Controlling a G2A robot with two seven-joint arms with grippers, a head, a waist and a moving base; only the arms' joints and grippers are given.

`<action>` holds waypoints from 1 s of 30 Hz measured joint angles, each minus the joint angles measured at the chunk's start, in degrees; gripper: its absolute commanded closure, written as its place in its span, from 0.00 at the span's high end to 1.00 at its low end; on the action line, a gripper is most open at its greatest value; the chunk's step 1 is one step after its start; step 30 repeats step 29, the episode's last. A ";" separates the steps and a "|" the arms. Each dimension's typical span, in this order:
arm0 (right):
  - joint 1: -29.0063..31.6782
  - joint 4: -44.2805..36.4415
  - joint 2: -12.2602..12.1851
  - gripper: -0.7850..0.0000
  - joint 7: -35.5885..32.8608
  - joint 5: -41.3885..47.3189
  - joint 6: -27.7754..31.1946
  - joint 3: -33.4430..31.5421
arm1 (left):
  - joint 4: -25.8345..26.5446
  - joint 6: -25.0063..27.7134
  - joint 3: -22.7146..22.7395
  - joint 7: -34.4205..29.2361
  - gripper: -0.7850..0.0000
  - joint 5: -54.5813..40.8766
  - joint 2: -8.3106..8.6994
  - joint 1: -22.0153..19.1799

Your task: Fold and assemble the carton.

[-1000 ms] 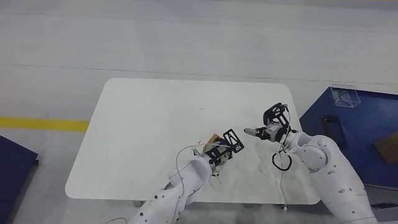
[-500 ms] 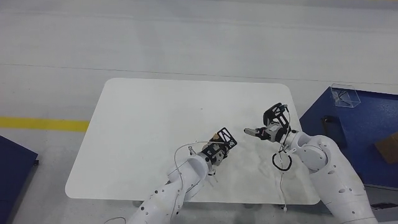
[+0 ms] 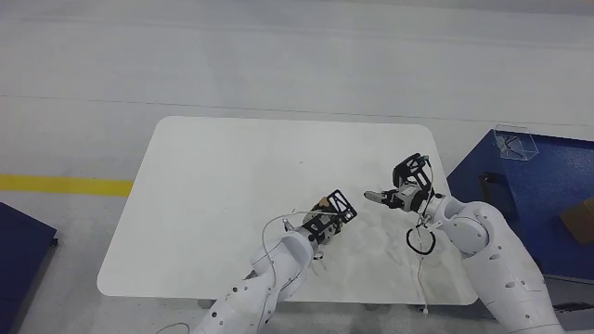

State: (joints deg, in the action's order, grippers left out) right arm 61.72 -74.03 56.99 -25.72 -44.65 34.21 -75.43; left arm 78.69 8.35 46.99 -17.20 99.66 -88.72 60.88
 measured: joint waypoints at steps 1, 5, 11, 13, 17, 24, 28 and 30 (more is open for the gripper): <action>0.00 0.00 0.00 1.00 0.00 0.00 0.00 0.00 | 0.47 0.06 0.01 -0.08 0.00 0.65 0.09 0.31; 0.00 0.00 0.00 1.00 0.00 0.00 0.00 0.00 | -1.69 2.09 0.50 -2.04 0.00 -0.20 0.09 0.02; 0.00 0.00 0.00 1.00 0.00 0.00 0.00 0.00 | -0.76 0.45 1.64 1.85 0.00 -0.86 0.10 0.14; 0.00 0.00 0.00 1.00 0.00 0.00 0.00 0.00 | 4.12 -1.38 2.55 3.61 0.00 1.44 0.70 2.81; 0.00 0.00 0.00 1.00 0.00 0.00 0.00 0.00 | 14.80 -2.27 5.08 5.41 0.00 6.76 2.30 9.80; 0.00 0.00 0.00 1.00 0.00 0.00 0.00 0.00 | 15.34 -2.21 5.21 5.39 0.41 7.13 2.38 10.09; 0.00 0.00 0.00 1.00 0.00 0.00 0.00 0.00 | 15.36 -2.22 5.21 5.39 0.69 7.13 2.39 10.11; 0.00 0.00 0.00 1.00 0.00 0.00 0.00 0.00 | 15.36 -2.22 5.21 5.39 0.74 7.13 2.39 10.11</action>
